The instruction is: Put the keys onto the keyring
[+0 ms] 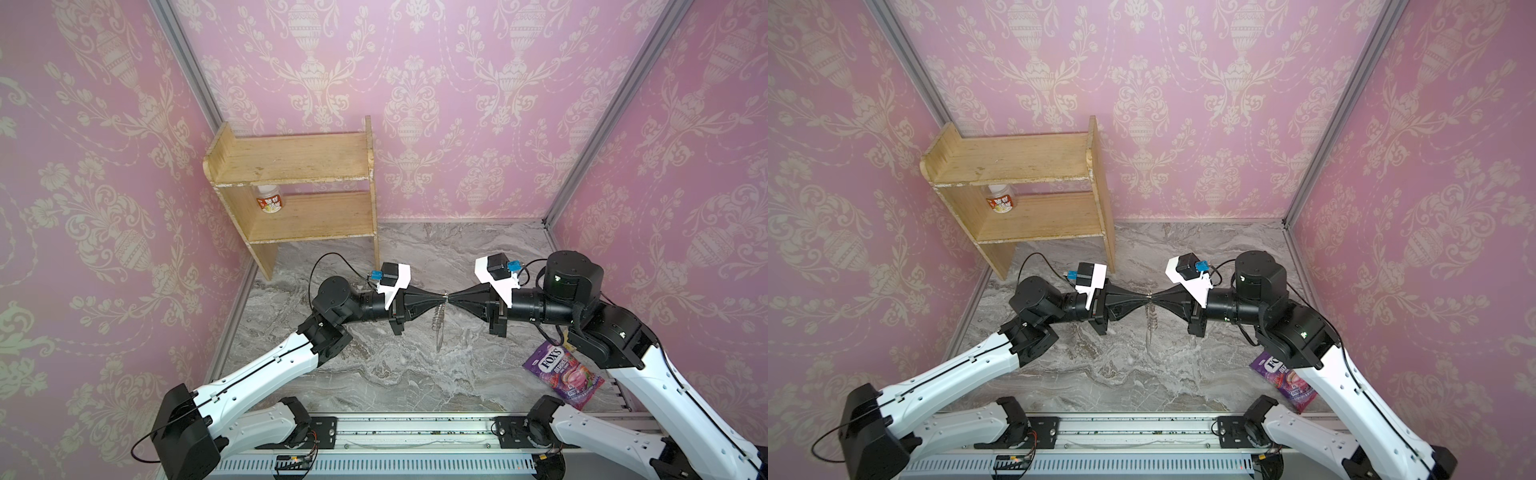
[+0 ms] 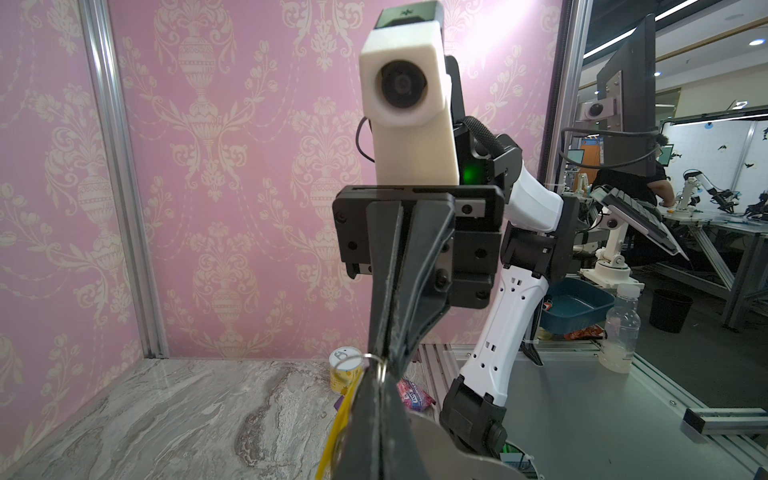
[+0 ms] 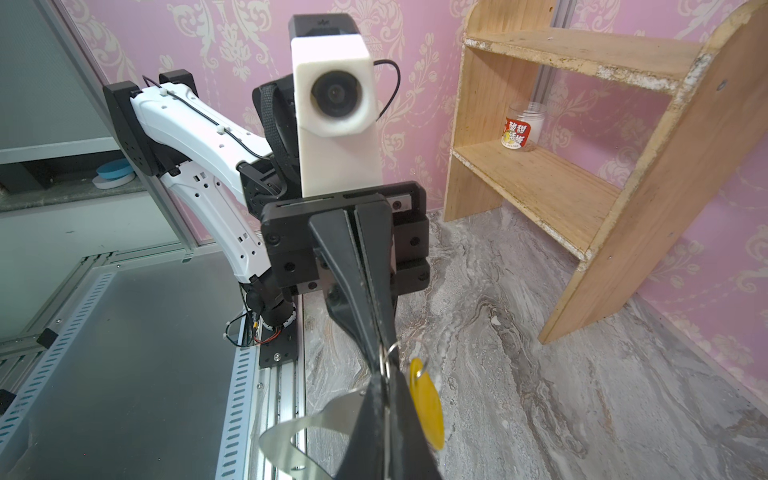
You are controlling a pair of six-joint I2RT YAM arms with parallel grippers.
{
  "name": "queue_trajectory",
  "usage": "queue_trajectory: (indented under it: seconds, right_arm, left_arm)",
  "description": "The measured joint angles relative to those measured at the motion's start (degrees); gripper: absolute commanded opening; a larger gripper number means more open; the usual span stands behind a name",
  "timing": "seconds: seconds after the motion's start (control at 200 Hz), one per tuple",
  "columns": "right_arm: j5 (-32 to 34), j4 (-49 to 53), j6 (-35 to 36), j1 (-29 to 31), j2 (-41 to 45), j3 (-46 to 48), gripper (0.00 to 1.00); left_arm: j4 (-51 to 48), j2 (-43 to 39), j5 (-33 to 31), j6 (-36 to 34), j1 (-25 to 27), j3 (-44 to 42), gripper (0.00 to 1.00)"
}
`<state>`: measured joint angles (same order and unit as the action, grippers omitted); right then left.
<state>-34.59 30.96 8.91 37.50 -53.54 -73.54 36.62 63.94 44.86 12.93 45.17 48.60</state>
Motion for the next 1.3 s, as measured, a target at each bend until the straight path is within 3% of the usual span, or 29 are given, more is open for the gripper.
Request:
queue_trajectory:
  seconds: [0.4, 0.615, 0.941, 1.061, 1.301]
  right_arm:
    - [0.2, 0.0, 0.2, 0.2, 0.1, 0.0, 0.00]
    - [1.2, 0.7, 0.2, 0.8, 0.2, 0.0, 0.00]
    - [2.7, 2.6, 1.9, 0.8, 0.2, -0.4, 0.00]
    - [2.6, 5.4, 3.7, 0.8, -0.1, -2.2, 0.00]
    - [3.3, 9.2, 7.6, 1.0, -0.8, -5.1, 0.00]
  left_arm:
    - [-0.3, -0.2, -0.1, -0.4, 0.0, 0.0, 0.00]
    - [-1.1, -1.0, -0.9, -1.2, 0.1, 0.0, 0.33]
    - [-2.6, -3.9, -4.0, -1.9, 0.4, 0.0, 0.57]
    - [-7.7, -5.4, -6.9, -3.7, 0.4, 0.8, 0.59]
    - [-22.6, -3.1, -11.7, -4.0, 0.4, 11.9, 0.59]
